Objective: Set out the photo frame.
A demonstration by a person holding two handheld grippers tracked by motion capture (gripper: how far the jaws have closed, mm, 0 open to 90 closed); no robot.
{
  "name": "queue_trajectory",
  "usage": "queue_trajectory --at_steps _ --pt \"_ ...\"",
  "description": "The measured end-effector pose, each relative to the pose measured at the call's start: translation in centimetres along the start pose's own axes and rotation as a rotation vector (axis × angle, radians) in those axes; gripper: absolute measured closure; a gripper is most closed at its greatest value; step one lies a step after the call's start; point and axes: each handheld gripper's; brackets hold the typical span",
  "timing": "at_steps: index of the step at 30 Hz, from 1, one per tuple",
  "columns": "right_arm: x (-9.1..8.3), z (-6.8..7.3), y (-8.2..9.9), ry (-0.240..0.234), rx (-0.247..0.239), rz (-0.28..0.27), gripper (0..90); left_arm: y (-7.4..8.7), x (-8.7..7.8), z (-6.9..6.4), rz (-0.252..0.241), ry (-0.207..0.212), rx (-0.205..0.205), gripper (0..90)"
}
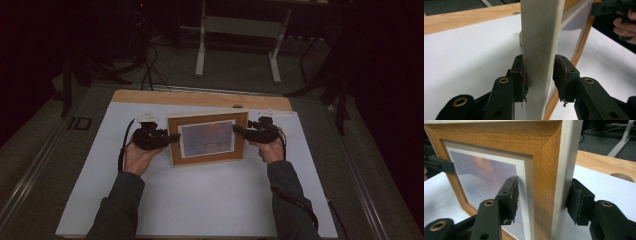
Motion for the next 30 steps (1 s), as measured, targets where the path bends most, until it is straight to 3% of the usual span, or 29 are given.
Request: queue_trajectory --at_steps 9,16,24,30 --pt "-1.0 -0.1 0.9 0.027 0.03 -0.02 53.2 -0.3 1.1 0.2 -0.04 0.006 -0.035 59.9" --pt "-1.5 0.1 1.3 0.03 0.047 -0.021 55.1 -0.3 1.4 0.5 -0.042 0.029 -0.077 58.4" --pt "-2.2 0.4 1.8 0.021 0.064 -0.018 58.1 -0.3 1.6 0.7 -0.04 0.058 -0.122 56.6" --pt "-2.5 0.6 2.0 0.01 0.068 -0.023 57.9 -0.2 1.1 0.4 -0.005 0.074 -0.161 56.5"
Point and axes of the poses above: each handheld gripper's, and its own axes: x roughly forward along the jaws, y roughly out of its underside, z roughly to its left, and after that the axes turned 9 degrees about -x, right-handed
